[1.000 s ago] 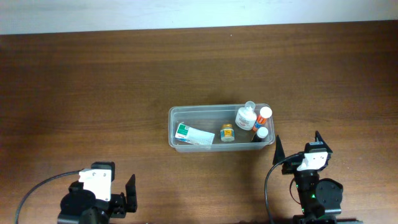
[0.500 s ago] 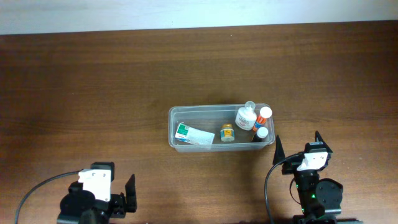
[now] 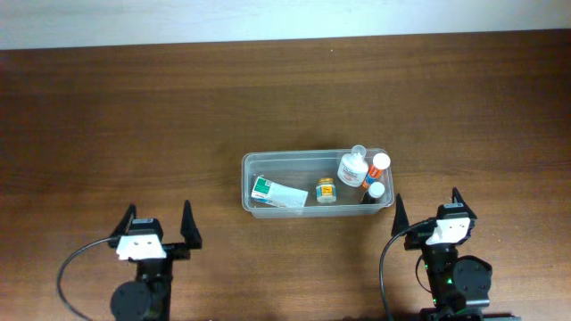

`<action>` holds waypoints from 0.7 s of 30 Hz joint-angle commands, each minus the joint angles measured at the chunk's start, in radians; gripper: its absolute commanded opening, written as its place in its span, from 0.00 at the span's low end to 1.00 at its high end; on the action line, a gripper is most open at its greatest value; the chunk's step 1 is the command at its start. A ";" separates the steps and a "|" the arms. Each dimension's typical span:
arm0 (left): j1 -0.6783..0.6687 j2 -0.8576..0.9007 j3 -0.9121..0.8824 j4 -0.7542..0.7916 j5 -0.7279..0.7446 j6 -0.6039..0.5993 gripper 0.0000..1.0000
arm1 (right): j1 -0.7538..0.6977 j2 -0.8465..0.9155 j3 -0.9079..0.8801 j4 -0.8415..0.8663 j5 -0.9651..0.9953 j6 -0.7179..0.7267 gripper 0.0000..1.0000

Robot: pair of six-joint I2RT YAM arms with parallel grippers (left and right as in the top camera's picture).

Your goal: Pack container

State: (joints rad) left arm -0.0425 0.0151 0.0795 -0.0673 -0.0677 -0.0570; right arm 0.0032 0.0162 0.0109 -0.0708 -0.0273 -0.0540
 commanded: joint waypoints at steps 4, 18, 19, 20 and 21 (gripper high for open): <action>0.006 -0.007 -0.062 -0.024 -0.008 0.005 0.99 | -0.003 -0.003 -0.005 -0.005 -0.003 -0.002 0.98; 0.006 -0.007 -0.062 -0.024 -0.008 0.005 0.99 | -0.003 -0.003 -0.005 -0.005 -0.003 -0.002 0.98; 0.006 -0.007 -0.062 -0.024 -0.007 0.005 0.99 | -0.003 -0.003 -0.005 -0.005 -0.003 -0.002 0.98; 0.006 -0.007 -0.062 -0.024 -0.007 0.005 1.00 | -0.003 -0.003 -0.005 -0.004 -0.003 -0.002 0.98; 0.006 -0.007 -0.062 -0.024 -0.007 0.005 0.99 | -0.003 -0.003 -0.005 -0.005 -0.003 -0.002 0.98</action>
State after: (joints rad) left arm -0.0425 0.0147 0.0204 -0.0906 -0.0681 -0.0566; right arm 0.0032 0.0158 0.0109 -0.0711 -0.0273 -0.0540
